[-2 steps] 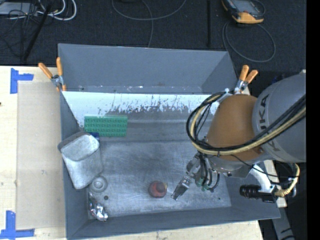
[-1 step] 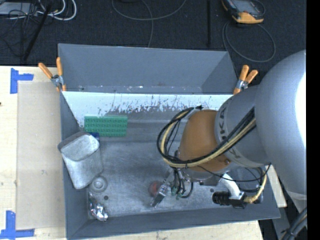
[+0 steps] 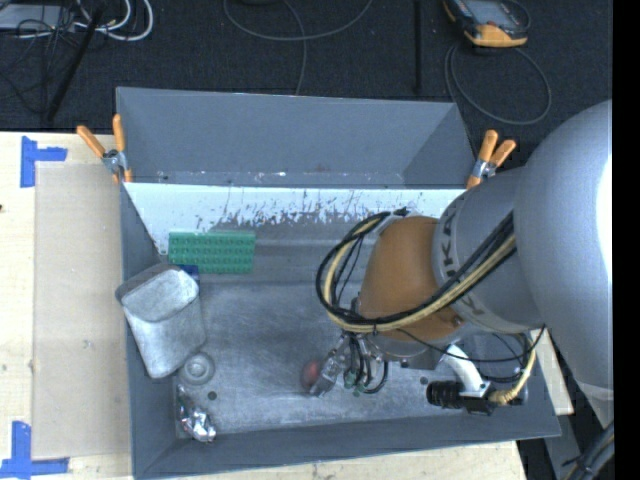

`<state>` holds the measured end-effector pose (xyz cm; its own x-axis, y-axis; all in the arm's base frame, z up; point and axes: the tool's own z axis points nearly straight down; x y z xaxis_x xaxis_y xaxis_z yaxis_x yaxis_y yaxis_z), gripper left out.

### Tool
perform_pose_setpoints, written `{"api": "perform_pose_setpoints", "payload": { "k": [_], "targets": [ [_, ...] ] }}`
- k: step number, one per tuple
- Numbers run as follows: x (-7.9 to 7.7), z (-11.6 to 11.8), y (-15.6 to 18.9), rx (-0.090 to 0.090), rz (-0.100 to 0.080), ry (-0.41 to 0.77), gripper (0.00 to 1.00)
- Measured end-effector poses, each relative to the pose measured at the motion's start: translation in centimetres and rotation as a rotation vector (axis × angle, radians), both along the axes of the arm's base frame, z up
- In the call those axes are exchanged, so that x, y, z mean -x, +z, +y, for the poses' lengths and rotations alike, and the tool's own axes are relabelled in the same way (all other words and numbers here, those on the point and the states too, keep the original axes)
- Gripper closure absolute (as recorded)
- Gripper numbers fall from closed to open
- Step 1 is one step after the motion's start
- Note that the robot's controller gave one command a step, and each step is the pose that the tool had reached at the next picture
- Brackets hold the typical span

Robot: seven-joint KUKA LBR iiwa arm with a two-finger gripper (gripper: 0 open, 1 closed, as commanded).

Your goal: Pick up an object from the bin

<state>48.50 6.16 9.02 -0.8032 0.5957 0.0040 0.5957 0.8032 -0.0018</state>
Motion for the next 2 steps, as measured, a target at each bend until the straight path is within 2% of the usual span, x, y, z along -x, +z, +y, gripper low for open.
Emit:
{"api": "perform_pose_setpoints", "payload": {
  "k": [1,2],
  "targets": [
    [-0.4,0.6,8.7,0.0,-0.009,0.005,1.0],
    [-0.9,-0.1,17.9,0.001,-0.012,0.048,1.0]
  ]
}}
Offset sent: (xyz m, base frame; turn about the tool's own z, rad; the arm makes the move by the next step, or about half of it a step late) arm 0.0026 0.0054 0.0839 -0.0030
